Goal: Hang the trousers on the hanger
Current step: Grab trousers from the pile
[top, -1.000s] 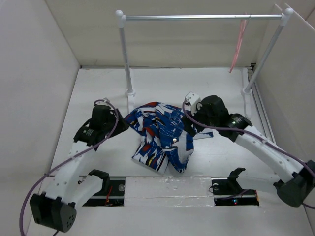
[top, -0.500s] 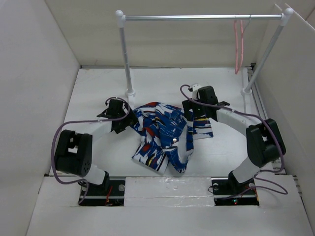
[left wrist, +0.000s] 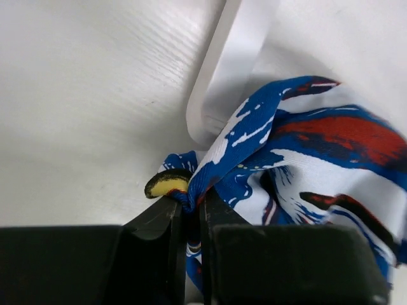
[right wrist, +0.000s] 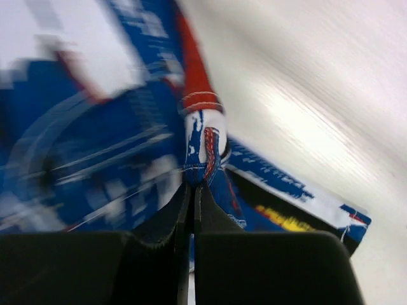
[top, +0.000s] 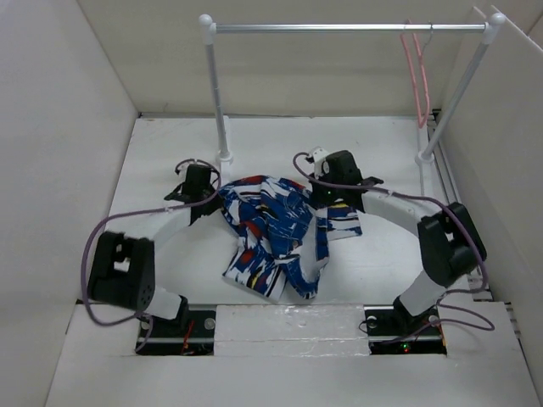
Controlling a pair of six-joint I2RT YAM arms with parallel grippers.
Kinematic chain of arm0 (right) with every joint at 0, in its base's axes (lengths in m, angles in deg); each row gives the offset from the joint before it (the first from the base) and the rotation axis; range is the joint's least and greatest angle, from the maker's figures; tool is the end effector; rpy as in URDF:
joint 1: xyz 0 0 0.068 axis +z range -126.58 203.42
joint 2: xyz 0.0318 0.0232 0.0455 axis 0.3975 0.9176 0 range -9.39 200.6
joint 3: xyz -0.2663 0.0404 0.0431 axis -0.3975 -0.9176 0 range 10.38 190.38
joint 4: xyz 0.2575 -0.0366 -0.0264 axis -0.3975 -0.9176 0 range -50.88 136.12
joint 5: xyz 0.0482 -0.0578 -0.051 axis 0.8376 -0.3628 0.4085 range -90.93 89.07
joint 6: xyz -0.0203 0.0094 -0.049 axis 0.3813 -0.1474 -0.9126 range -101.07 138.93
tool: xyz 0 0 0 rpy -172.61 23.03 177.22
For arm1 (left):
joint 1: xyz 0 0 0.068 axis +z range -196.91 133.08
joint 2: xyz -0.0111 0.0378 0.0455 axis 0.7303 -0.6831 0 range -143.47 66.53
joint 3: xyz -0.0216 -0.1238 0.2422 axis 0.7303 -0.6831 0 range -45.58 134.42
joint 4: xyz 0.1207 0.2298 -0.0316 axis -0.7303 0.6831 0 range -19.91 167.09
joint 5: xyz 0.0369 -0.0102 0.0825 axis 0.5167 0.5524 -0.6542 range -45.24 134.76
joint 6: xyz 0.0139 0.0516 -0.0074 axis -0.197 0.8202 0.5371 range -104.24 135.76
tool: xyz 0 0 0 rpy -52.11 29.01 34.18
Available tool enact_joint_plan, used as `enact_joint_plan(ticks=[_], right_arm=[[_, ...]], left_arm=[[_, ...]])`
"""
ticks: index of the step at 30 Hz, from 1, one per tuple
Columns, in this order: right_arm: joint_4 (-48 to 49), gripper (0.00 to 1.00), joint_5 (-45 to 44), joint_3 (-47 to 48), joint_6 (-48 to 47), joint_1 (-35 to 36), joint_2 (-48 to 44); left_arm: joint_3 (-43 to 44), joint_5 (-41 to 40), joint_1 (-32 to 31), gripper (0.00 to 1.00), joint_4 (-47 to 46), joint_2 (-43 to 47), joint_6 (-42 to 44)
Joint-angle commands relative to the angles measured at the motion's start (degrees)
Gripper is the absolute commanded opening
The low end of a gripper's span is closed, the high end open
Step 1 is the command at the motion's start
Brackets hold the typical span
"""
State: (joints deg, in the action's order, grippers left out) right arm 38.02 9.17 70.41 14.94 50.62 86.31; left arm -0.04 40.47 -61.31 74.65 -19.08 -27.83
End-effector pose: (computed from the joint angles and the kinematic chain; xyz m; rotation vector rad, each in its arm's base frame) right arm 0.3165 0.1697 0.2067 -0.7185 2.2436 0.4061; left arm 0.2950 -0.0729 0.1880 -0.6367 2.2974 -0.4049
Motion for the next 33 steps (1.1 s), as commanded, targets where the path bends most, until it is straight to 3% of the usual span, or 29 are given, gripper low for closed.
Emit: enact_joint_plan(ticks=[1,2,3,5,6,11,12,13,14,15,16,19,20,23,25,28,31,32,33], right_arm=[[-8.6,0.00,-5.1,6.5,-5.0,12.0,-15.2],[-11.2,0.00,-5.1,6.5,-5.1,12.0,-17.5],[-14.0,0.00,-6.5,10.0,-5.1,16.3,-19.7],[-22.6,0.00,-9.0,14.2,-4.1,20.0,-23.7],[-25.4,0.00,-9.4,19.2,-3.7,23.0,-27.0],[-38.6,0.00,-9.7,31.9,1.0,25.3,-33.6],[-40.0,0.00,-9.8,33.1,1.2,25.3,-34.2],[-42.5,0.00,-12.5,34.4,1.3,21.3,-34.4],[-43.5,0.00,-12.5,34.4,0.7,21.2,-34.4],[-44.2,0.00,-12.8,33.5,0.3,19.0,-34.1],[-44.5,0.00,-11.6,32.5,-0.7,16.2,-33.6],[-40.6,0.00,-6.9,25.9,-4.1,2.4,-32.7],[-38.3,0.00,-6.5,23.8,-5.7,-4.1,-31.0],[-37.1,0.00,-6.1,23.6,-8.7,-11.9,-24.0],[-36.6,0.00,-14.0,25.1,-9.1,-13.5,-20.4],[-36.7,0.00,-21.1,26.0,-9.4,-17.4,-17.0],[-35.2,0.50,-19.2,23.4,-9.4,-19.6,-19.4],[-33.4,0.71,-18.4,21.8,-9.7,-19.1,-20.5],[-33.3,0.75,-17.9,20.4,-9.7,-18.0,-21.8]], left_arm=[[7.8,-13.5,0.9,0.00,12.2,23.4,2.5],[7.8,-13.5,0.9,0.00,12.3,23.5,2.5],[12.0,-17.3,0.9,0.00,15.2,30.0,3.4],[17.6,-20.5,0.9,0.00,22.8,34.4,5.9],[24.5,-23.2,0.9,0.00,28.3,36.3,6.5],[45.7,-25.8,0.9,0.00,42.0,33.4,12.9],[51.5,-24.5,0.9,0.03,44.8,31.2,15.7],[54.7,-21.6,0.9,0.19,46.2,28.5,18.8],[54.7,-21.5,0.9,0.19,46.2,28.5,18.8],[56.2,-19.1,0.9,0.26,48.0,24.7,20.0],[55.6,-17.0,0.9,0.42,47.9,23.0,20.7],[48.4,-8.3,0.3,0.61,41.3,17.0,21.7],[46.2,-7.1,0.3,0.62,39.0,15.3,21.9],[44.2,-9.6,-0.2,0.64,35.1,4.5,22.3],[45.6,-12.8,-1.2,0.69,35.7,-3.0,22.8],[42.9,-12.0,-1.8,0.81,36.1,-3.5,21.5],[30.7,-13.3,-1.8,0.93,31.9,6.7,18.6],[27.7,-14.3,-1.8,0.93,31.4,9.5,17.5],[22.0,-16.1,-1.2,0.92,32.0,14.8,13.8]])
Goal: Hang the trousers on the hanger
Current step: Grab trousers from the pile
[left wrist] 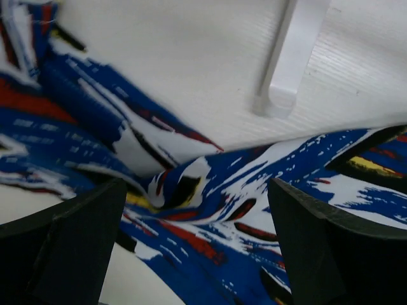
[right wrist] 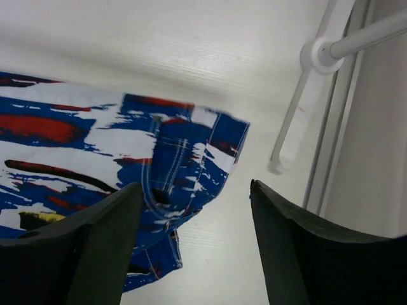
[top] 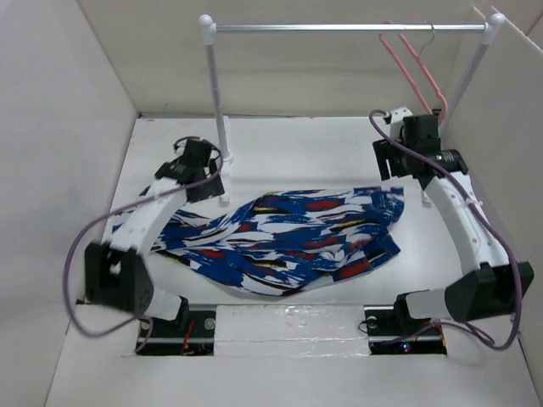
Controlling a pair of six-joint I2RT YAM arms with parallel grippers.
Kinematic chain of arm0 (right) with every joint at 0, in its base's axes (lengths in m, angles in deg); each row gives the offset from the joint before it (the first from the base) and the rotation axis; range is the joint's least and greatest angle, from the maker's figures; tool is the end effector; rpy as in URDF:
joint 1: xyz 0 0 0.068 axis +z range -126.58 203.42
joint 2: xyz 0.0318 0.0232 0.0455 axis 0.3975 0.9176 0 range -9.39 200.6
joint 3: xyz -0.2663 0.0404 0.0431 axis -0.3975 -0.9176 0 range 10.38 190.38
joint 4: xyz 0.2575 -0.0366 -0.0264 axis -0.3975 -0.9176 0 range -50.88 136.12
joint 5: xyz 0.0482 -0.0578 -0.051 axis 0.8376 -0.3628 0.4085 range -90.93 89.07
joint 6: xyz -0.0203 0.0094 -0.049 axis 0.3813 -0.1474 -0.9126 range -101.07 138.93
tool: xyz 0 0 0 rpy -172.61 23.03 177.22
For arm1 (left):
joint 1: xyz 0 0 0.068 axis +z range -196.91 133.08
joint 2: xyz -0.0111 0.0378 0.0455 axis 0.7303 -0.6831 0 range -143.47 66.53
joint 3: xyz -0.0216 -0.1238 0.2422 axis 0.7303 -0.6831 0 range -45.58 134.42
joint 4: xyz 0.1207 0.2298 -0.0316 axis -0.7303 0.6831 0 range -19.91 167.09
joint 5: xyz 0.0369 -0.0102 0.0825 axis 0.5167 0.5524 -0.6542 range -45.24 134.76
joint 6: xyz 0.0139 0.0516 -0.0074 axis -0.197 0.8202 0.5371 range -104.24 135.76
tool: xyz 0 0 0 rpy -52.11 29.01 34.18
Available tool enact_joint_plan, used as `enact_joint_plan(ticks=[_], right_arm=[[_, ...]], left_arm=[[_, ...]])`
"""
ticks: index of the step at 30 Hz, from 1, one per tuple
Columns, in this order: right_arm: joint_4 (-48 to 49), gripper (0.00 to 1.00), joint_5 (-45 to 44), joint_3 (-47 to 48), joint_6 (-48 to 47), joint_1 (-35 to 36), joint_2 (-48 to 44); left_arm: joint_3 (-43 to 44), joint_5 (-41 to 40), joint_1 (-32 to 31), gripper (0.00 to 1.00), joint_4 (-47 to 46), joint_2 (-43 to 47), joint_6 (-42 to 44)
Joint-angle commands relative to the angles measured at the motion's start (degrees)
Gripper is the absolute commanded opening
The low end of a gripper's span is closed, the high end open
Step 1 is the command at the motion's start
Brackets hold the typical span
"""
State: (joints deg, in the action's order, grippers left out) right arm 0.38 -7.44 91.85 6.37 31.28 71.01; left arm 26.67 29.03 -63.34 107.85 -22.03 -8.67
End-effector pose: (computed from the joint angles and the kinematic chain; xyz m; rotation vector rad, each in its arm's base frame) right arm 0.2954 0.0367 0.3615 -0.3618 2.3227 -0.1736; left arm 0.3183 -0.0837 0.2785 -0.2817 2.4487 0.0401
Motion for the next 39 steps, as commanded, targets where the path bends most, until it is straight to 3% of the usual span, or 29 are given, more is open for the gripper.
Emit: enact_joint_plan(ticks=[1,3,4,5,6,9,10,15,16,17,20,21,25,29,32,35,36,37,39], right_arm=[[3.8,0.76,0.0,-3.7,-1.3,4.2,-9.0],[3.2,0.64,0.6,-7.8,-0.9,8.0,-12.1],[3.5,0.44,0.9,-10.2,-0.2,10.0,-16.0],[4.4,0.05,1.8,-15.1,0.9,13.3,-18.1],[5.4,0.00,3.0,-17.6,1.3,14.8,-20.2],[7.8,0.00,6.1,-25.6,2.6,20.4,-27.3],[7.6,0.06,8.5,-26.5,3.1,21.7,-28.3],[7.2,0.21,10.4,-31.3,3.3,27.7,-31.6],[7.0,0.23,10.3,-31.6,3.2,28.6,-31.6],[7.5,0.24,10.7,-31.8,2.9,29.1,-31.5],[7.9,0.29,12.7,-31.0,2.5,29.8,-30.6],[8.2,0.31,13.3,-30.9,2.4,29.8,-30.1],[11.2,0.36,16.0,-32.2,2.9,29.8,-27.9],[13.6,0.42,17.6,-32.5,2.7,30.3,-24.9],[13.7,0.50,16.4,-32.6,2.6,30.3,-22.3],[14.1,0.55,13.9,-33.0,3.7,30.3,-20.9],[14.4,0.55,13.5,-33.5,4.1,30.3,-20.2],[15.1,0.55,12.3,-33.6,5.1,29.7,-20.1],[15.8,0.54,11.7,-33.5,5.8,29.7,-19.8]], left_arm=[[-7.6,-5.1,1.4,0.90,-0.8,20.4,-7.6],[-15.9,-6.6,3.2,0.87,-0.6,30.3,-15.9],[-18.4,-6.8,4.3,0.85,-0.3,33.4,-18.5],[-20.4,-6.8,5.7,0.84,-0.2,36.9,-20.6],[-23.5,-6.5,8.9,0.83,-0.1,42.7,-22.2],[-26.1,-7.2,12.9,0.76,2.6,47.3,-27.3],[-26.3,-8.3,12.9,0.73,3.5,46.8,-30.9],[-28.7,-15.0,16.5,0.63,1.9,37.7,-38.0],[-29.1,-12.8,19.5,0.60,0.1,36.3,-36.9],[-29.8,-4.6,29.2,0.60,-2.0,33.7,-33.2],[-33.8,3.1,46.0,0.56,-7.8,29.9,-28.9],[-34.8,5.6,47.9,0.56,-8.3,28.5,-27.3],[-38.4,6.2,50.6,0.61,-13.2,29.1,-25.0],[-40.9,9.6,50.6,0.67,-19.9,21.6,-24.8],[-41.0,9.3,50.6,0.65,-24.0,17.5,-23.7],[-40.4,9.2,50.6,0.40,-27.1,13.2,-23.2],[-39.6,9.6,50.6,0.09,-27.8,12.4,-23.2],[-38.9,10.2,50.6,0.00,-27.7,11.7,-22.7],[-35.6,10.9,49.6,0.00,-24.6,12.9,-21.3]])
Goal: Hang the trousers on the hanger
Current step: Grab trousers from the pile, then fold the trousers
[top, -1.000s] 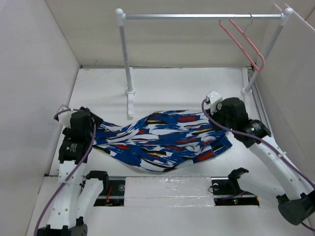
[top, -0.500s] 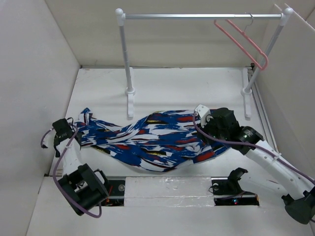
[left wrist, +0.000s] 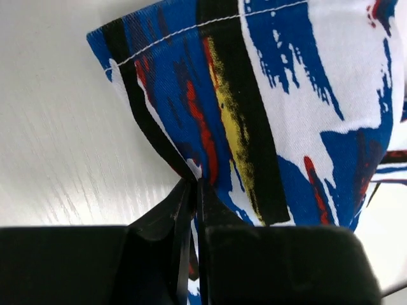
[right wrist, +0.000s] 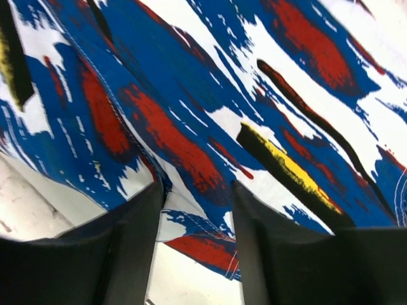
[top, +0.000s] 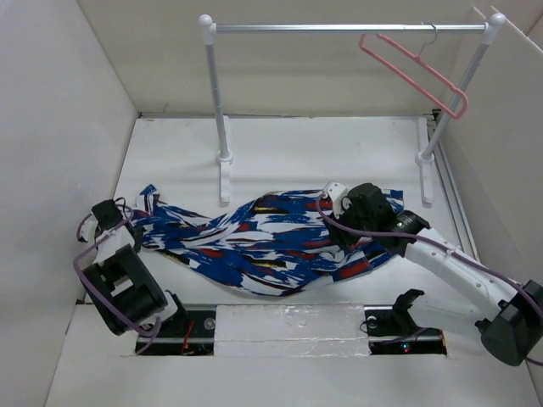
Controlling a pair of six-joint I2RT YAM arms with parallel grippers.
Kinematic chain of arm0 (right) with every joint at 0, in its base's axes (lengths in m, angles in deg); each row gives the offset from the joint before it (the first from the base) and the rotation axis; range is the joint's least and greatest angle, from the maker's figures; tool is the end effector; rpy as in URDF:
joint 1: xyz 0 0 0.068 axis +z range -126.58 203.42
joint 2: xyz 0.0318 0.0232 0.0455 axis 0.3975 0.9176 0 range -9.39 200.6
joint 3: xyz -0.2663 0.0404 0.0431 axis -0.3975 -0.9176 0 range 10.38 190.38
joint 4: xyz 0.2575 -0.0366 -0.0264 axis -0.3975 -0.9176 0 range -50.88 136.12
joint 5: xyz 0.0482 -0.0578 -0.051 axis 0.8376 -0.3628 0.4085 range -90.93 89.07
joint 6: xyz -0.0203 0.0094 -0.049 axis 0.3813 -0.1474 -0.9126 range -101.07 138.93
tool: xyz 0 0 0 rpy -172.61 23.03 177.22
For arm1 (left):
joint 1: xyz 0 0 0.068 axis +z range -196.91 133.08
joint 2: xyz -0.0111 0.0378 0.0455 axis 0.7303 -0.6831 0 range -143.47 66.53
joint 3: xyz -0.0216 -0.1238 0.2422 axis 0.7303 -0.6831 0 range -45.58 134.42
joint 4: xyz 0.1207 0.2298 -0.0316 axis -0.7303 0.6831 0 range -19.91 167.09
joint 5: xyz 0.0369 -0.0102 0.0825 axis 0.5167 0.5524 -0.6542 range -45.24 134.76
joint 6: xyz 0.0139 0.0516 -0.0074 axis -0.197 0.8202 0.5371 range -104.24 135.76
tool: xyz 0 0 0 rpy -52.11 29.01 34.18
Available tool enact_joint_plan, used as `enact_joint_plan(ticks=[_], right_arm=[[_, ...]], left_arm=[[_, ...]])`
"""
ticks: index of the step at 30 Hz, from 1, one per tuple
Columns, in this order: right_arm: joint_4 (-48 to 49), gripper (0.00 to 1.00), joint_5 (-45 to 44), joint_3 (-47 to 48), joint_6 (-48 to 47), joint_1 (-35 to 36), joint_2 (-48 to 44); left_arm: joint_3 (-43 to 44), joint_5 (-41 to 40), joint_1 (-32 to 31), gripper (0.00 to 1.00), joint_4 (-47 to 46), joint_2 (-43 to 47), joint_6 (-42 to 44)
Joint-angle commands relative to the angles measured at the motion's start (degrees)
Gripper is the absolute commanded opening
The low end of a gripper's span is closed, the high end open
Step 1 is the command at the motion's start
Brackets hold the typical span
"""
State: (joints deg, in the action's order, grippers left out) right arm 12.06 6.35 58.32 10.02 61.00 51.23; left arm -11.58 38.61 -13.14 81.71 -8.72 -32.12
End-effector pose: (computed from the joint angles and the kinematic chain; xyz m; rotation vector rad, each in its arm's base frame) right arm 0.1697 0.1363 0.2687 -1.0082 2.1927 0.3857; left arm 0.1995 0.1381 0.1652 -1.6589 1.8517 0.0300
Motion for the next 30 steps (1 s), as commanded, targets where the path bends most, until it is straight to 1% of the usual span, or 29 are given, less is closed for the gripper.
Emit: enact_joint_plan(ticks=[1,2,3,4,5,7,8,9,10,12,14,15,16,17,18,19,20,21,22,23,24,25,26,27,28,29,30], right_arm=[[3.8,0.49,-3.0,0.6,2.8,-0.1,0.0],[3.5,0.46,-3.8,0.7,3.2,-0.1,0.0],[3.2,0.42,-4.3,0.9,3.4,-0.1,-0.6],[2.2,0.33,-5.5,1.2,3.8,-0.1,-1.0],[1.4,0.31,-6.1,1.4,3.9,-0.1,-1.6],[-1.5,0.23,-6.9,2.0,3.5,-0.6,-3.6],[-2.8,0.22,-6.9,3.0,3.3,-0.6,-4.3],[-4.2,0.22,-6.9,3.6,3.0,-0.6,-5.2],[-6.6,0.21,-8.8,4.1,2.6,-0.6,-6.8],[-8.7,0.20,-9.3,5.7,2.0,-2.4,-8.3],[-9.5,0.20,-9.0,6.5,0.1,-4.3,-9.3],[-9.3,0.20,-8.7,7.2,-0.7,-7.0,-8.9],[-8.1,0.20,-7.7,7.7,-2.9,-8.7,-8.1],[-7.8,0.19,-5.7,8.4,-4.0,-10.4,-5.5],[-7.6,0.19,-4.7,10.3,-5.0,-13.6,-4.0],[-6.9,0.19,-4.0,11.5,-5.8,-14.2,-2.7],[-6.6,0.18,-5.2,12.5,-5.8,-14.2,-1.2],[-6.2,0.18,-5.3,14.3,-5.5,-14.2,1.4],[-5.8,0.18,-5.2,14.6,-5.2,-14.7,2.3],[-4.8,0.20,-5.4,14.6,-5.1,-14.7,2.9],[-3.8,0.24,-5.7,14.5,-4.9,-15.8,4.1],[-3.3,0.38,-5.8,14.5,-4.5,-17.9,4.9],[-3.0,0.45,-6.0,14.4,-4.3,-19.3,5.6],[-2.9,0.53,-5.7,14.1,-4.3,-20.7,6.2],[-2.2,0.63,-5.3,13.7,-4.1,-22.3,7.2],[-1.5,0.67,-5.4,12.2,-3.7,-25.1,7.7],[-0.8,0.69,-5.1,11.3,-3.1,-26.6,7.9]], left_arm=[[3.6,0.3,-1.6,0.00,3.0,0.9,2.6],[4.7,-1.5,-2.3,0.00,4.5,5.8,3.0],[6.2,-1.5,-2.3,0.00,7.0,8.9,3.7],[6.8,-1.3,-2.3,0.00,8.1,12.0,4.0],[7.4,-1.4,-2.3,0.00,9.0,18.5,4.3],[12.3,-2.8,-3.5,0.00,17.4,21.1,3.9],[13.6,-2.9,-4.2,0.00,19.4,23.0,3.9],[16.3,-3.5,-5.5,0.00,23.8,23.9,3.8],[17.8,-4.7,-6.7,0.00,26.2,24.8,3.3],[21.8,-7.9,-9.6,0.00,30.6,26.5,2.5],[25.0,-9.7,-12.5,0.00,31.9,26.2,2.4],[27.8,-9.6,-13.0,0.00,30.1,25.2,2.8],[29.5,-9.0,-13.0,0.00,28.6,23.7,3.1],[30.7,-7.3,-13.0,0.00,26.1,19.6,4.0],[33.0,-6.7,-13.0,0.00,19.4,17.0,4.5],[34.6,-5.9,-13.0,0.00,16.3,14.2,4.7],[36.5,-4.3,-13.0,0.00,14.2,6.2,4.4],[42.8,-5.6,-15.0,0.00,13.0,-4.7,4.4],[47.4,-5.6,-15.1,0.00,14.2,-4.8,4.8],[52.0,-7.3,-16.9,0.00,16.1,-16.9,5.9],[63.8,-8.4,-17.5,0.00,23.4,-23.4,7.3],[70.0,-9.9,-18.0,0.01,28.1,-29.0,8.1],[75.5,-11.8,-18.6,0.06,32.8,-39.0,8.0],[82.6,-12.0,-19.4,0.15,38.3,-42.5,9.5],[83.2,-12.3,-20.1,0.24,38.7,-44.1,10.3],[82.0,-12.9,-20.8,0.33,37.9,-43.6,11.0],[75.8,-12.4,-21.4,0.52,32.4,-41.4,11.7]])
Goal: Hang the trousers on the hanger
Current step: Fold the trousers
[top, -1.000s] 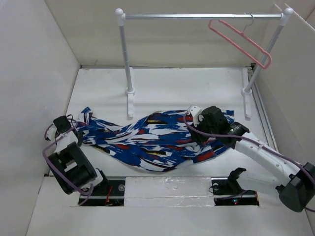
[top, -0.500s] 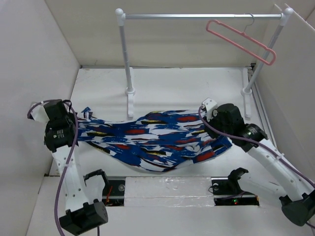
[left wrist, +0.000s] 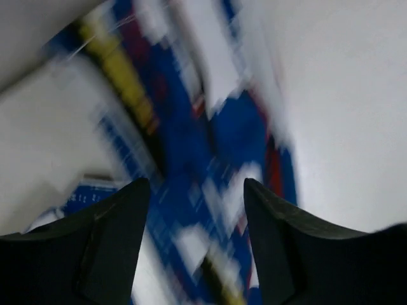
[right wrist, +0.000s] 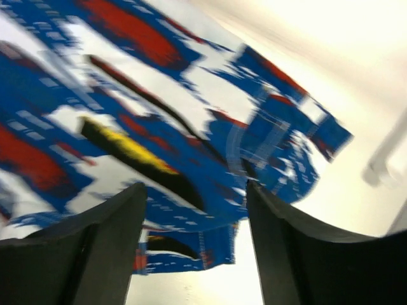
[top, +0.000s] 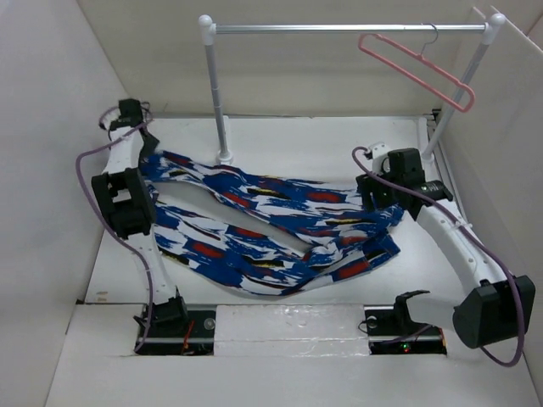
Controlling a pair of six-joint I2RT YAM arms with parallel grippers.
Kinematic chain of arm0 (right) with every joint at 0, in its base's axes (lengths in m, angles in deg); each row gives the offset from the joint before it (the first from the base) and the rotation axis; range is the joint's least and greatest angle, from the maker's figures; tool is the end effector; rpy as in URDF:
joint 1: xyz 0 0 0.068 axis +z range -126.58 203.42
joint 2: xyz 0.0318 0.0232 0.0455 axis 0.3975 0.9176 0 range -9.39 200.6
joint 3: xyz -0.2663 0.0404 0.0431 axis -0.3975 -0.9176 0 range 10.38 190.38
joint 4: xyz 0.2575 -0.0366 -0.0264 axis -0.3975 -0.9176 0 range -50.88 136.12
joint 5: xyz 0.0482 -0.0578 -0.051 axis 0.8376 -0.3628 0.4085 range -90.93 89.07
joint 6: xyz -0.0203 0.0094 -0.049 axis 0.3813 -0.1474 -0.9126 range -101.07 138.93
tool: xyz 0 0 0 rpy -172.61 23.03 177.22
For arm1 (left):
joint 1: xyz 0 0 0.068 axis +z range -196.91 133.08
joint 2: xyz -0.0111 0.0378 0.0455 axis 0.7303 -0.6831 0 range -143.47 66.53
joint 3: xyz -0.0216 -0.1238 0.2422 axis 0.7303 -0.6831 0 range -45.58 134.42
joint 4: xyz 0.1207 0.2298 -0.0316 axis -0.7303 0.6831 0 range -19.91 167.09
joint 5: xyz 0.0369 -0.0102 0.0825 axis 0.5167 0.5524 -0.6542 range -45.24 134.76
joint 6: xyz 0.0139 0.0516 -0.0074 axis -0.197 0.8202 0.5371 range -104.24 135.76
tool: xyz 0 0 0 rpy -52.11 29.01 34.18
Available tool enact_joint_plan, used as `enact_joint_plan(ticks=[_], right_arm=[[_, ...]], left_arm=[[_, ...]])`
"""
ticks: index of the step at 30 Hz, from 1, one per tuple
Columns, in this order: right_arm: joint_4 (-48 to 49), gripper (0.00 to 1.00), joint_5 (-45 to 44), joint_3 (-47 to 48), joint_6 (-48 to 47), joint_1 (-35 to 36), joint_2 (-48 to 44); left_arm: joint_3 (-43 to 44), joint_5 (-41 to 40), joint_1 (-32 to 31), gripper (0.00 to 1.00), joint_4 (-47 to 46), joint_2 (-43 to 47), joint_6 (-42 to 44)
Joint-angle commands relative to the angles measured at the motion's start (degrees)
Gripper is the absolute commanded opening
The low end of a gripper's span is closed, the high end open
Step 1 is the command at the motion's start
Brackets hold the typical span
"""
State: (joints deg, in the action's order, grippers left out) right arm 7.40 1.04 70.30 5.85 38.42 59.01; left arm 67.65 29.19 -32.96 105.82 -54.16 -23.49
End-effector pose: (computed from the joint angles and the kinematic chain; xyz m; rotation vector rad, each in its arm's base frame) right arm 0.2397 0.0655 0.3018 -0.5967 2.3192 0.0571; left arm 0.4679 0.1262 0.2941 -1.1456 1.9854 0.0884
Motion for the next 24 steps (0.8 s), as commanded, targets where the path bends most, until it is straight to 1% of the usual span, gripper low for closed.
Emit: enact_joint_plan(ticks=[1,2,3,4,5,6,7,8,9,10,11,12,13,14,15,16,17,18,19,20,21,22,23,24], right_arm=[[5.6,0.73,1.3,-1.8,2.6,-5.7,0.5],[6.5,0.76,1.6,-3.9,3.6,-9.1,0.5],[7.8,0.78,2.1,-5.2,4.7,-10.9,0.5],[9.6,0.80,4.4,-7.2,6.3,-14.5,0.4],[10.5,0.82,4.9,-7.2,7.0,-14.6,0.2],[11.2,0.83,5.0,-8.8,7.7,-17.4,0.2],[12.4,0.86,6.0,-9.6,9.1,-19.0,0.2],[13.2,0.86,7.1,-10.3,9.7,-20.8,0.3],[14.2,0.87,8.0,-12.5,10.4,-24.2,0.7],[16.3,0.87,9.5,-13.6,11.7,-25.7,1.0],[17.0,0.87,10.2,-14.3,12.3,-27.2,1.7],[18.2,0.87,10.8,-15.1,12.6,-29.3,3.6],[20.6,0.88,12.2,-15.8,12.6,-29.3,5.0],[21.0,0.88,12.5,-15.5,12.6,-29.9,6.6],[21.9,0.88,13.0,-15.2,12.9,-29.9,9.8],[24.9,0.85,14.4,-15.1,14.7,-29.9,11.3],[26.2,0.80,14.9,-14.9,15.6,-29.9,12.7],[27.5,0.73,15.2,-14.6,16.6,-29.9,14.3],[30.9,0.50,17.0,-14.2,18.4,-29.9,17.3],[32.8,0.37,18.2,-12.8,19.4,-29.9,19.4],[34.1,0.20,19.0,-11.3,20.4,-29.9,21.5],[35.0,0.00,20.2,-9.2,21.8,-29.3,26.1],[35.3,0.00,20.9,-4.3,22.0,-28.4,27.9],[35.7,0.00,21.7,-1.9,22.0,-27.8,29.4]], left_arm=[[-7.7,-1.8,-1.6,0.59,4.8,6.3,4.0],[-11.5,1.0,-1.6,0.63,2.2,11.8,4.1],[-18.6,2.1,-1.6,0.69,-2.9,14.7,4.0],[-24.5,4.7,-1.6,0.70,-5.9,19.6,4.3],[-24.5,6.2,-1.6,0.70,-5.9,22.2,4.5],[-30.4,6.8,-2.6,0.69,-7.8,25.0,4.7],[-33.7,7.0,-5.3,0.67,-8.5,27.6,4.6],[-37.0,8.6,-7.4,0.64,-9.5,33.9,5.1],[-44.0,9.0,-9.8,0.61,-11.1,37.1,5.2],[-47.5,9.3,-12.3,0.60,-11.7,40.0,4.9],[-50.5,11.2,-17.6,0.60,-12.3,45.7,4.4],[-56.0,11.6,-19.9,0.60,-12.7,48.1,3.7],[-58.5,12.1,-22.1,0.59,-12.4,50.1,2.8],[-60.8,13.1,-26.0,0.59,-12.3,53.9,2.2],[-64.3,13.0,-27.5,0.59,-11.0,55.5,1.1],[-65.8,13.0,-28.6,0.59,-9.8,56.8,0.6],[-67.0,14.7,-29.4,0.58,-9.2,59.9,0.2],[-69.8,17.2,-29.4,0.58,-8.9,61.5,0.3],[-71.0,18.7,-29.4,0.58,-8.4,62.9,0.4],[-71.7,20.4,-29.4,0.57,-7.8,65.1,0.6],[-72.4,20.8,-31.2,0.55,-6.9,65.9,0.4],[-71.9,20.7,-32.8,0.54,-6.5,66.6,0.3],[-71.2,19.0,-34.3,0.54,-5.8,66.8,0.0],[-69.9,18.7,-35.6,0.54,-4.7,66.4,-0.2]])
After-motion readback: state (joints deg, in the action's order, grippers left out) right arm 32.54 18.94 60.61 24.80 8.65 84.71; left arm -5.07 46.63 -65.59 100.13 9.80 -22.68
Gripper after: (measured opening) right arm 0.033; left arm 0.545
